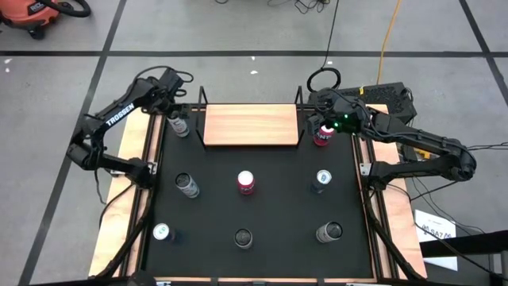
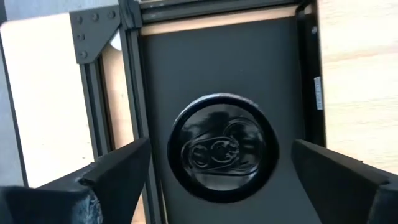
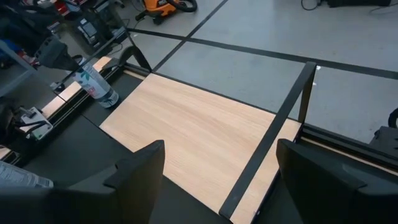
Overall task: Place canned beverage on shelf
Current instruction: Put the top white-pink soda can on the shelf
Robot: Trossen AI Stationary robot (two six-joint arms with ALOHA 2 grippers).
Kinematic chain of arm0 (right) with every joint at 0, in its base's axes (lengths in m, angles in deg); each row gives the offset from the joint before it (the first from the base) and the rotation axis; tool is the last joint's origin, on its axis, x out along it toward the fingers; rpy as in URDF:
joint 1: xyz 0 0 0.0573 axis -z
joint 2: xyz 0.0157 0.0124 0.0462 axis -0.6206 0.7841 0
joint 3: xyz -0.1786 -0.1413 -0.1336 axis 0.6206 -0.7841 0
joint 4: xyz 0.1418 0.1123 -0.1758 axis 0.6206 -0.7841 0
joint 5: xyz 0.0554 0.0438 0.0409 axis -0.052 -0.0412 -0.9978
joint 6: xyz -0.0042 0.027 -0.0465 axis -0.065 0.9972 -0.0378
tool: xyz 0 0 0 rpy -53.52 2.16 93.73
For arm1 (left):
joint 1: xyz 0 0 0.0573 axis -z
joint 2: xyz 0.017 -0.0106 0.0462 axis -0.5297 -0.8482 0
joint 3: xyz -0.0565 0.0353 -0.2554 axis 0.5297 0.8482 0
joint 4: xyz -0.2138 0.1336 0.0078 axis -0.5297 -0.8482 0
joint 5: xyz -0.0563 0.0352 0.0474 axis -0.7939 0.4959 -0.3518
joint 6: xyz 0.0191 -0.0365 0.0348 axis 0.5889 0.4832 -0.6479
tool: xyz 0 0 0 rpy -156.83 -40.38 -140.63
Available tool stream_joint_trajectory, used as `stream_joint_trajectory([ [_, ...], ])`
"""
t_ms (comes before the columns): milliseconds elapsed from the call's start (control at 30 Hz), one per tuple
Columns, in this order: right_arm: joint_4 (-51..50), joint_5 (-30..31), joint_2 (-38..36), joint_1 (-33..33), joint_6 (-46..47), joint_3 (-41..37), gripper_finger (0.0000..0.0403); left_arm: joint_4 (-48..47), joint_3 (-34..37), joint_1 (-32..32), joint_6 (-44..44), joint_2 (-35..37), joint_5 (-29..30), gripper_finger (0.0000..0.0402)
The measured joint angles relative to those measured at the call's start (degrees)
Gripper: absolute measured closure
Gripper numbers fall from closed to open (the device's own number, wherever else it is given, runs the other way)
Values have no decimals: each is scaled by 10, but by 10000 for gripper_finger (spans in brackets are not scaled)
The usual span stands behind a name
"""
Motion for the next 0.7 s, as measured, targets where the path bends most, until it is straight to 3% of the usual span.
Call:
stream_joint_trajectory([
  [333, 0, 13, 0, 0, -1, 0, 106, 42, 46, 0, 15, 0, 0, 94],
  [700, 0, 12, 0, 0, 1, 0, 106, 59, 49, 0, 15, 0, -2, 154],
])
